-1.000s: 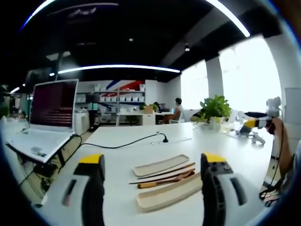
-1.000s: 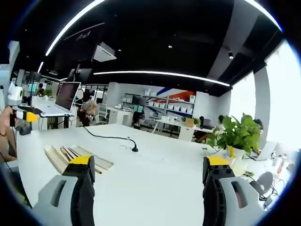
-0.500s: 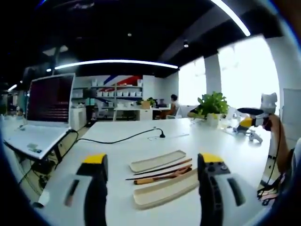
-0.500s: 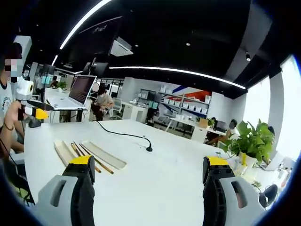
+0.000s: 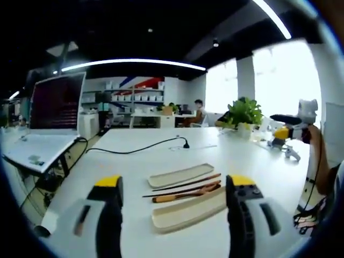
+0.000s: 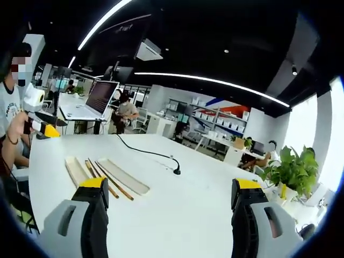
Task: Arrange the utensils inside the cutlery case until each visible utensil rests in its matching compartment.
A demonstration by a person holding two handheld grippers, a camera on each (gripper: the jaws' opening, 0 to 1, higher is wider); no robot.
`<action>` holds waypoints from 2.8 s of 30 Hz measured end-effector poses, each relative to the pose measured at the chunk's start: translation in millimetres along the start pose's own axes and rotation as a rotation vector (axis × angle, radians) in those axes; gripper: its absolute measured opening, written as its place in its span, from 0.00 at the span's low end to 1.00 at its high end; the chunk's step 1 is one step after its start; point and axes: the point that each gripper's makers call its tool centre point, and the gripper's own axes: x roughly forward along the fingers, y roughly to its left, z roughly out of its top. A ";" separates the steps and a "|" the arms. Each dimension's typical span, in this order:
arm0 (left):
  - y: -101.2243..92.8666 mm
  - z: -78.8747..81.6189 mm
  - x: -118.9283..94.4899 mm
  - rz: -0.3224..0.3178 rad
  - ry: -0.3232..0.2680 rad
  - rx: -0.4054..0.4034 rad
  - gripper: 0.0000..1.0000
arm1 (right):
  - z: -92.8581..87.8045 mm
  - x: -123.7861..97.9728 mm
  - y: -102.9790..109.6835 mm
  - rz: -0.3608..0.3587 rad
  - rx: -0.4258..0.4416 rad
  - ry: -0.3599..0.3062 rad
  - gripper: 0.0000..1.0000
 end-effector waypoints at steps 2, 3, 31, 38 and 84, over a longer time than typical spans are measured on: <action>-0.5 -1.3 0.8 0.000 0.005 0.000 0.81 | -0.8 3.4 4.6 0.020 -0.010 0.010 0.99; -1.3 -1.9 1.4 -0.003 0.008 0.005 0.81 | -0.9 5.4 6.4 0.030 -0.010 0.012 0.99; 2.9 -20.1 11.4 -0.010 0.067 0.005 0.77 | -21.2 63.5 52.3 0.232 -0.105 0.142 0.90; 3.3 -20.3 11.0 -0.013 0.068 0.005 0.76 | -34.2 81.3 59.3 0.273 -0.091 0.198 0.89; 9.7 -28.0 15.9 -0.006 0.090 -0.004 0.75 | -91.7 141.0 136.4 0.660 -0.308 0.478 0.44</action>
